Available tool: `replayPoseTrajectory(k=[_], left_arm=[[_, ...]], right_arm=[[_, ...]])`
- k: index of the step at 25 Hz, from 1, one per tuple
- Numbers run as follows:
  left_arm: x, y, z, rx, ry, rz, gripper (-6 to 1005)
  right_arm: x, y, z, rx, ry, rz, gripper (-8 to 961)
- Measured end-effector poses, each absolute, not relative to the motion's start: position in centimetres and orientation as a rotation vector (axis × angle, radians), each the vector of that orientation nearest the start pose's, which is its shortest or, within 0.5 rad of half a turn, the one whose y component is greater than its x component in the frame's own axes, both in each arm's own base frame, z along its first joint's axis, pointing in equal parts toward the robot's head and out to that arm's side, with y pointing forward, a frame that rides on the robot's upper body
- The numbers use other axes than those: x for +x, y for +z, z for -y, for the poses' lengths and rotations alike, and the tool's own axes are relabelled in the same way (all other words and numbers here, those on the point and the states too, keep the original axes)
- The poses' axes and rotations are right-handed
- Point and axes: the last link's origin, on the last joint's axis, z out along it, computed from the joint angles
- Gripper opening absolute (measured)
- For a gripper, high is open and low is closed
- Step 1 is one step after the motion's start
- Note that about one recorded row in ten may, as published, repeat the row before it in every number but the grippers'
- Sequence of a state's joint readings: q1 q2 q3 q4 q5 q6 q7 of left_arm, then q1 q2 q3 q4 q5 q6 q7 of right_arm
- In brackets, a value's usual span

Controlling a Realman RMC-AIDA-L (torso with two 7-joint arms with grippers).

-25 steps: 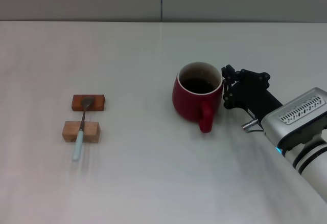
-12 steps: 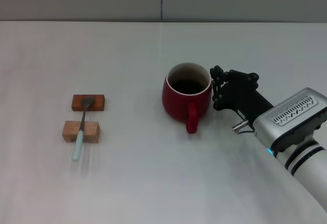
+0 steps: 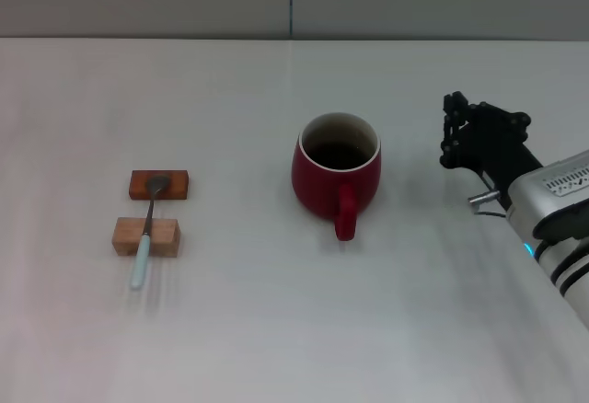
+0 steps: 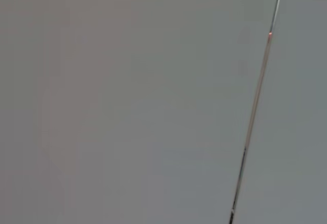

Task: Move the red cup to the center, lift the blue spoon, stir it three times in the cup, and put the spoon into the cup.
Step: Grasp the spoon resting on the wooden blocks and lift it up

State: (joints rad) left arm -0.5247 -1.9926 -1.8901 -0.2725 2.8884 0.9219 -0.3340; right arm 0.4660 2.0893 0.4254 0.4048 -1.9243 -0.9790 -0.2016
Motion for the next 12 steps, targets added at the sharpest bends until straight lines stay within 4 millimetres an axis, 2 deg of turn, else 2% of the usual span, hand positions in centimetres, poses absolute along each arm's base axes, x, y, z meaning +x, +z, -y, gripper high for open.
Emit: replayPoseTrajectory(k=[6, 12], left_arm=[[-36.0, 10.7, -38.6, -1.152, -0.794, 0.695, 778], [-37.6, 10.5, -36.5, -1.162, -0.769, 0.706, 775]], right_arm=[[28.8, -7.0, -33.1, -1.750, 0.564, -0.461, 43], [30.4, -4.4, -33.9, -1.619, 0.545, -0.473, 43]])
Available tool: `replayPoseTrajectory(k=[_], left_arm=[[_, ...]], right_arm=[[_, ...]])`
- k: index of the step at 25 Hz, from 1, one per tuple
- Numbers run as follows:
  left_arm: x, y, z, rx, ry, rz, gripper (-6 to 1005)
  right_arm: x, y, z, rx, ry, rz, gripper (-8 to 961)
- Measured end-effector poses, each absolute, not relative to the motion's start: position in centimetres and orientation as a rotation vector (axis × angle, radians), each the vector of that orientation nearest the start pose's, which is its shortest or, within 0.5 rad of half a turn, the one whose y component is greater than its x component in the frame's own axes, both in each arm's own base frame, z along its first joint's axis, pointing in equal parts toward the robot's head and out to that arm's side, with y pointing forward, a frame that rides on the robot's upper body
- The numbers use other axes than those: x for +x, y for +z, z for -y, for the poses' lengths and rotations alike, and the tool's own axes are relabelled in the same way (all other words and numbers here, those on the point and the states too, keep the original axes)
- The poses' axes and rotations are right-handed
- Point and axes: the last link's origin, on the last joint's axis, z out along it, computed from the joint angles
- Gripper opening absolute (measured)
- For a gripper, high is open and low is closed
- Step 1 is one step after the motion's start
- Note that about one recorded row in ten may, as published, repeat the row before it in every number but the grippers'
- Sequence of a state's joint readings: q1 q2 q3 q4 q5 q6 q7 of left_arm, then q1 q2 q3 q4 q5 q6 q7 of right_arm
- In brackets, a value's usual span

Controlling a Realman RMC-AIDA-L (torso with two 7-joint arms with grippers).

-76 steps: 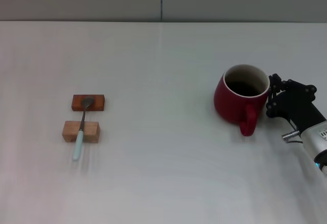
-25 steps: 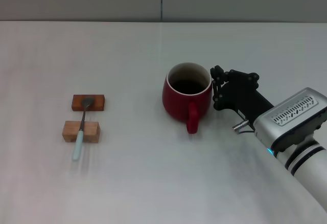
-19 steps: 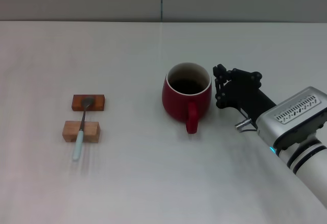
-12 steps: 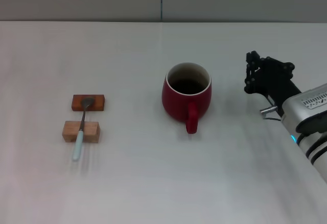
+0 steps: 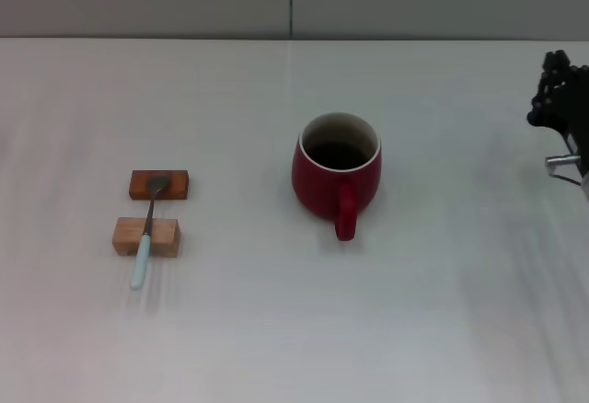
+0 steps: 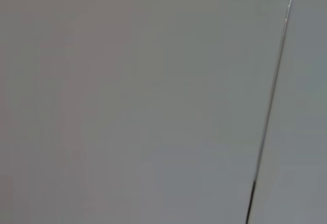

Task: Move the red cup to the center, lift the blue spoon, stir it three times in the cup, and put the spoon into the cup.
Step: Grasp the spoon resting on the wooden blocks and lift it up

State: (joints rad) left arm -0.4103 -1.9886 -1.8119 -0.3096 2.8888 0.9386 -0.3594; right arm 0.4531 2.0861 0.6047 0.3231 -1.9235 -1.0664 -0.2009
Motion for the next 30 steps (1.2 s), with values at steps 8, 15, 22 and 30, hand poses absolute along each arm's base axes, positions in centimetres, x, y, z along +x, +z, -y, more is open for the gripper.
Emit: replayPoseTrajectory(k=[8, 15, 22, 30], left_arm=[[-39.3, 10.0, -33.6, -1.253, -0.724, 0.693, 770], [-40.4, 9.6, -32.1, -1.282, -0.734, 0.749, 753], [-40.7, 8.7, -29.3, -1.353, -0.791, 0.771, 726], [-41.2, 8.2, -25.7, -1.424, -0.820, 0.757, 720]], right_arm=[[32.1, -2.0, -34.6, -1.511, 0.505, -0.480, 44], [32.3, -1.3, -35.4, -1.506, 0.478, -0.463, 44], [32.5, -1.2, -35.7, -1.505, 0.462, -0.469, 44], [32.6, -1.2, -36.1, -1.515, 0.441, -0.474, 43]])
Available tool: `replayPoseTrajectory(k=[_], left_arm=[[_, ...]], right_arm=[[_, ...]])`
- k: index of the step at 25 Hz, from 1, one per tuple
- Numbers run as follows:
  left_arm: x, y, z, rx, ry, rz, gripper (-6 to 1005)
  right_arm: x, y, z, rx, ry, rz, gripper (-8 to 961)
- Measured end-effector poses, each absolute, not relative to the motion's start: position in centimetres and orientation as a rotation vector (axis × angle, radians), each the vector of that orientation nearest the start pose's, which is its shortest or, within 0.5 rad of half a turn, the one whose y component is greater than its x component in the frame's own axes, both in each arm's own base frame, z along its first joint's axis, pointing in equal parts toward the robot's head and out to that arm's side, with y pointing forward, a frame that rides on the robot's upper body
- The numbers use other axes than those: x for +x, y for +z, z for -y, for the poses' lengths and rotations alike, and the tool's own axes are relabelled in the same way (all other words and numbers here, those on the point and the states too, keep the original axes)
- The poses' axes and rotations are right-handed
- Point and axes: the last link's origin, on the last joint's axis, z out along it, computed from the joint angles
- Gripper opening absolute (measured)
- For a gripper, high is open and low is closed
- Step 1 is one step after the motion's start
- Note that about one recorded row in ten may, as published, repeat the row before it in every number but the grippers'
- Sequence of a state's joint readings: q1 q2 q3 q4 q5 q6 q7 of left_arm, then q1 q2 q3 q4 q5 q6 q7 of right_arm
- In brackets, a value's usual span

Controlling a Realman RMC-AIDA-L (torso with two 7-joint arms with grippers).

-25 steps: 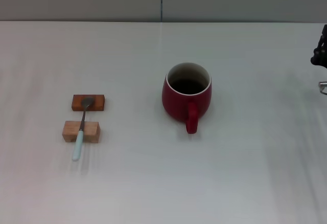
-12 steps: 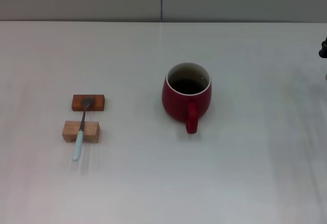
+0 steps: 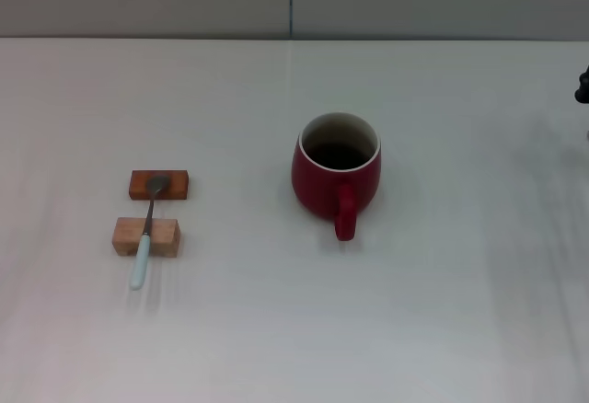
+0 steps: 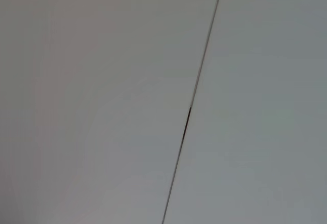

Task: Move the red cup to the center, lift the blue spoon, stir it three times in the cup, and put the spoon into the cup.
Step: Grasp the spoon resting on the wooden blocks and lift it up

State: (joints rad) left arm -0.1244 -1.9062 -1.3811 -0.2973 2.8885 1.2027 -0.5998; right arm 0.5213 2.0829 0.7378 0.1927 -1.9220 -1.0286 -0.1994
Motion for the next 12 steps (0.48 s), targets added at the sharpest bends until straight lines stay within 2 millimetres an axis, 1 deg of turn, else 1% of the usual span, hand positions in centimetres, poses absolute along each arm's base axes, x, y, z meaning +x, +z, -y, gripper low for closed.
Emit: replayPoseTrajectory(k=[2, 3, 5, 6, 7, 10, 11, 12], left_arm=[[-41.6, 8.0, -24.0, -1.442, -0.816, 0.759, 720], [-41.6, 8.0, -24.0, -1.442, -0.816, 0.759, 719], [-41.8, 8.0, -22.9, -1.449, -0.831, 0.761, 719], [-41.6, 7.5, -21.7, -1.458, -0.851, 0.762, 719], [-41.6, 7.1, -21.2, -1.461, -0.856, 0.763, 718], [-41.5, 6.3, -20.3, -1.468, -0.859, 0.768, 718], [-41.3, 5.4, -19.5, -1.469, -0.861, 0.775, 717], [-41.3, 5.4, -19.5, -1.469, -0.861, 0.775, 717]], right_arm=[[32.7, -0.9, -36.3, -1.502, 0.438, -0.477, 43], [32.8, -0.7, -36.3, -1.494, 0.437, -0.479, 43], [32.8, -0.6, -36.4, -1.487, 0.436, -0.480, 43], [32.9, -0.2, -36.7, -1.470, 0.435, -0.482, 43], [32.9, 0.0, -36.8, -1.463, 0.433, -0.482, 43], [33.0, 0.3, -37.0, -1.452, 0.432, -0.482, 43], [33.0, 0.5, -37.1, -1.444, 0.430, -0.480, 43], [33.0, 0.6, -37.2, -1.441, 0.429, -0.479, 43]])
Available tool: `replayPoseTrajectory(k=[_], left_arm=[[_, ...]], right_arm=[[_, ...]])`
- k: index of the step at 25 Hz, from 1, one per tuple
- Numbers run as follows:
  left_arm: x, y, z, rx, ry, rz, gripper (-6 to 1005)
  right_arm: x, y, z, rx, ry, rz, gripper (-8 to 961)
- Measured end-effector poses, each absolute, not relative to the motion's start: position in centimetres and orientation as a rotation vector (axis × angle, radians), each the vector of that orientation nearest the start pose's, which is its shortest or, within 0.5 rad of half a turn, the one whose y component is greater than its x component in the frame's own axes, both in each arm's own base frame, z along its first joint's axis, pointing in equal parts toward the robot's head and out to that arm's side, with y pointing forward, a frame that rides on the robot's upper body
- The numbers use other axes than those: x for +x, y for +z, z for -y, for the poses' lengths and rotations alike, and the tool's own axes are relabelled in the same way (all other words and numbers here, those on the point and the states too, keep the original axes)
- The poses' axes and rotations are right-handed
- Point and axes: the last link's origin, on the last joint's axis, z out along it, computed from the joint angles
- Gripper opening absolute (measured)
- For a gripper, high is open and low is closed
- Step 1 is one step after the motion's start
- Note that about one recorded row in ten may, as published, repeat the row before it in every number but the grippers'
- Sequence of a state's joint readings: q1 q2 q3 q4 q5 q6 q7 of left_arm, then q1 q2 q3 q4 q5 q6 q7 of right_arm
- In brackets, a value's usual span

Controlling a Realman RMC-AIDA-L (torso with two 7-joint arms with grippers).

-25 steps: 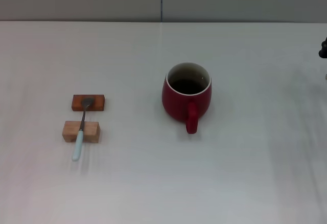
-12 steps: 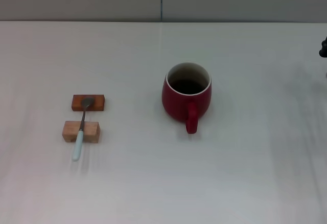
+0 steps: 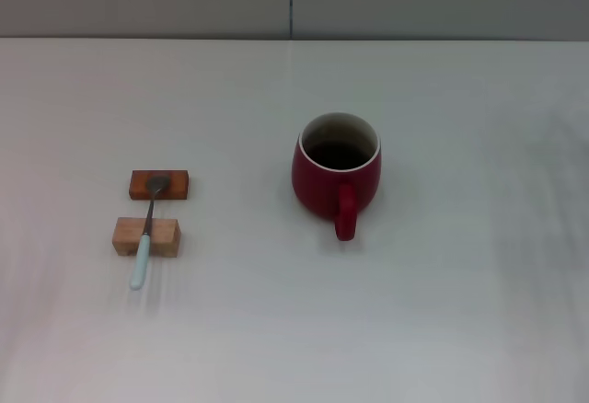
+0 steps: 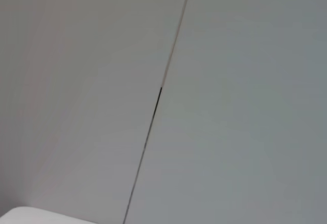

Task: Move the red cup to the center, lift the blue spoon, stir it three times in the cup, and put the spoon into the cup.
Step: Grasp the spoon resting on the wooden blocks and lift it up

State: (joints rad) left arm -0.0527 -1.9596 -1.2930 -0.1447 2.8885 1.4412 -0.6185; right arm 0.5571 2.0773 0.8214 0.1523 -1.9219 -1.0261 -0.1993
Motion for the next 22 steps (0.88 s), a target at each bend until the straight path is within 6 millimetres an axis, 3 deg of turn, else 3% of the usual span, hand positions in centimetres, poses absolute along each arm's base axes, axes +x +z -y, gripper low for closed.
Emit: replayPoseTrajectory(k=[10, 22], left_arm=[[-40.0, 2.0, -16.5, -1.457, -0.844, 0.745, 715], [-39.3, -0.2, -15.6, -1.554, -0.774, 0.720, 711]], right_arm=[[32.9, 1.8, -38.2, -1.416, 0.421, -0.458, 44], [32.6, 3.1, -39.3, -1.388, 0.423, -0.429, 44]])
